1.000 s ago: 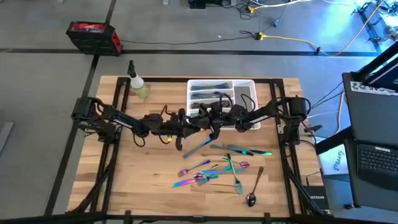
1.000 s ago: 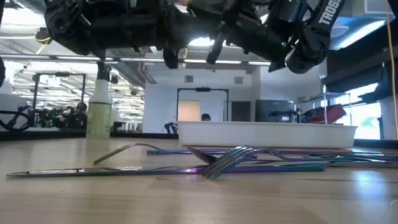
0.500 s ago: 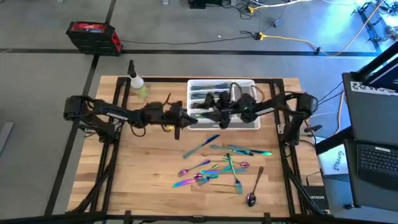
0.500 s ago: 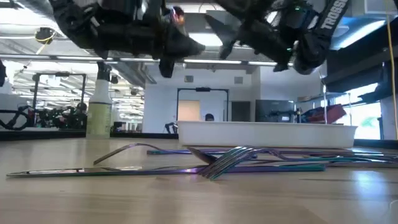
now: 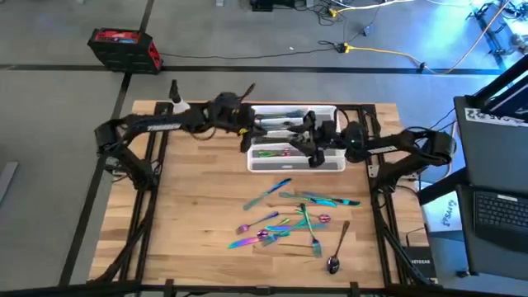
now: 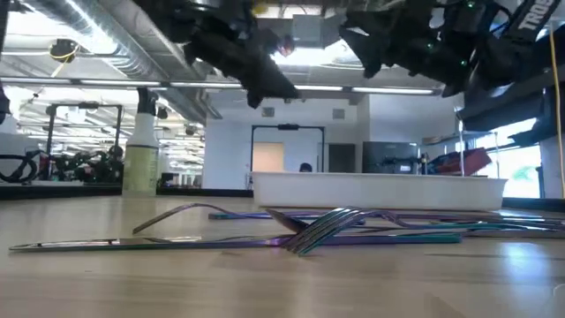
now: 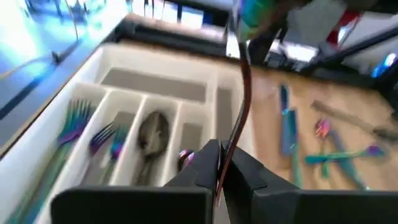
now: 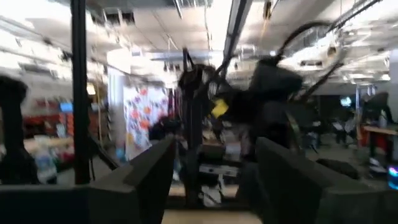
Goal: Sort silverware
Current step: Put the blue teaspoon on the white silverware tray
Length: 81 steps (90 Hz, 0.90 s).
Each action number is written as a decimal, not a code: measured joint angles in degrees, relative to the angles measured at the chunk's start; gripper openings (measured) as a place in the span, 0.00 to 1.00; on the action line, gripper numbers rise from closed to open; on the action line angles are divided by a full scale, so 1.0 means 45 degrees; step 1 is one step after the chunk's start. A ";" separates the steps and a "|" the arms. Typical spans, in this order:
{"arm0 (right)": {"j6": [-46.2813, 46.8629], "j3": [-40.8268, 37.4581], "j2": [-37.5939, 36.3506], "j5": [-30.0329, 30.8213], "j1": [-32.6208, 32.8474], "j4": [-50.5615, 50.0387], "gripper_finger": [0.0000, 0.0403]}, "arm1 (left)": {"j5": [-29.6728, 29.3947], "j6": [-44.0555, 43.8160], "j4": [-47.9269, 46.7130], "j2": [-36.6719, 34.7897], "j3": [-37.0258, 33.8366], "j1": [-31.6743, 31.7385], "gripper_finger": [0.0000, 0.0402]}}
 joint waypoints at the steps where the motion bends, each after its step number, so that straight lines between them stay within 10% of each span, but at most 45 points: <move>1: -0.0118 0.0000 -0.0050 -0.0001 0.0000 -0.0196 0.52 | 0.0019 0.0137 -0.0196 0.0149 0.0165 0.0022 0.00; 37: -0.4347 0.0006 -0.1957 0.1490 0.0000 -0.5348 0.52 | 0.0671 0.3708 -0.8300 0.5017 0.5334 -0.0252 0.00; 81: -0.5981 0.0019 -0.2890 0.3241 0.0005 -0.7449 0.52 | -0.1237 0.2935 -0.7399 0.5943 0.5905 -0.0528 0.00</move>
